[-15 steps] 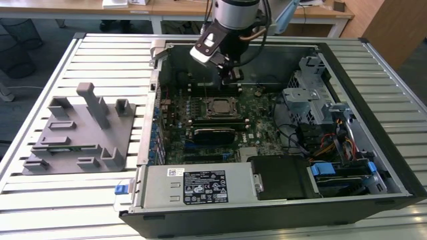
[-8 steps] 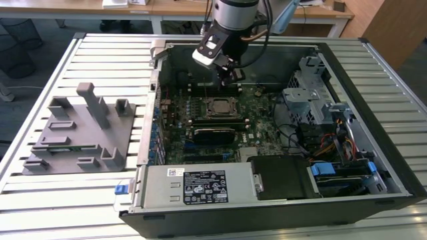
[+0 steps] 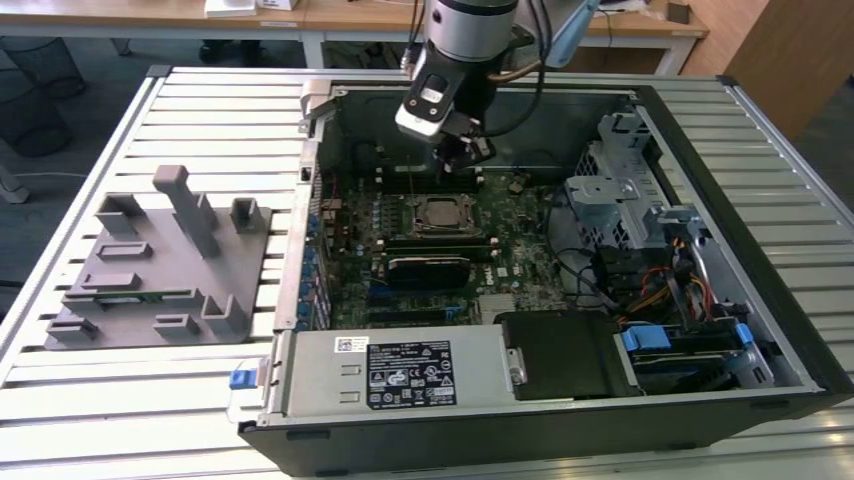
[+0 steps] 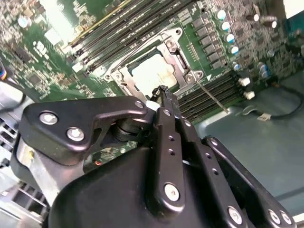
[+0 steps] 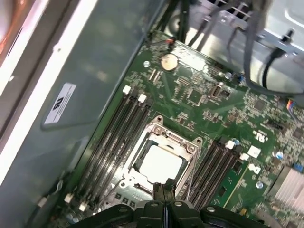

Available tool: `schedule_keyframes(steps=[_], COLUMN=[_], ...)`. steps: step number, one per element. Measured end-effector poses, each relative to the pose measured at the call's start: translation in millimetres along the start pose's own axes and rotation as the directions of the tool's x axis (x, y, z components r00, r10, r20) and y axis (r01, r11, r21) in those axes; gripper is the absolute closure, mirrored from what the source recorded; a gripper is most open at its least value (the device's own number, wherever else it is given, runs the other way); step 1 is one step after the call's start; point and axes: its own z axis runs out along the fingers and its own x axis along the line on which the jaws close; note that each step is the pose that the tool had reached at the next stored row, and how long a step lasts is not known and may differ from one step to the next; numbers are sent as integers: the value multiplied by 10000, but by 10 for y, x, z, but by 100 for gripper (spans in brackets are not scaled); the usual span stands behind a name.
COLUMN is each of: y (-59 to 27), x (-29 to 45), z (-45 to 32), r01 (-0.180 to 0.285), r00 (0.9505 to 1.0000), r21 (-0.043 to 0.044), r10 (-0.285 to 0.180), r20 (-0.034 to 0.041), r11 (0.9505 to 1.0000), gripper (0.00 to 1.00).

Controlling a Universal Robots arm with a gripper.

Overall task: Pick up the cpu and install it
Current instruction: 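Install the first cpu locking lever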

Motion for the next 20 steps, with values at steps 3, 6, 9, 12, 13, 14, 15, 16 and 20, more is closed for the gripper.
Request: schedule_keyframes(steps=[3, 6, 9, 12, 13, 14, 15, 16, 20], y=[0, 1, 1, 1, 0, 0, 1, 0, -1], x=[0, 0, 0, -1, -1, -1, -1, -1, 0], z=[2, 4, 9, 14, 15, 16, 16, 17, 18], r01=[540, 1094, 1624, 2147, 2322, 2511, 2686, 2857, 3460], r00=[9985, 9940, 9867, 9767, 9726, 9679, 9632, 9583, 9382], r21=[18, 44, 65, 94, 102, 109, 115, 123, 151], r10=[-540, -1094, -1624, -2148, -2322, -2512, -2687, -2858, -3461], r20=[11, 25, 36, 47, 50, 52, 54, 57, 66], r11=[9985, 9940, 9867, 9766, 9726, 9679, 9632, 9582, 9381], gripper=[89, 89, 89, 89, 89, 89, 89, 89, 89])
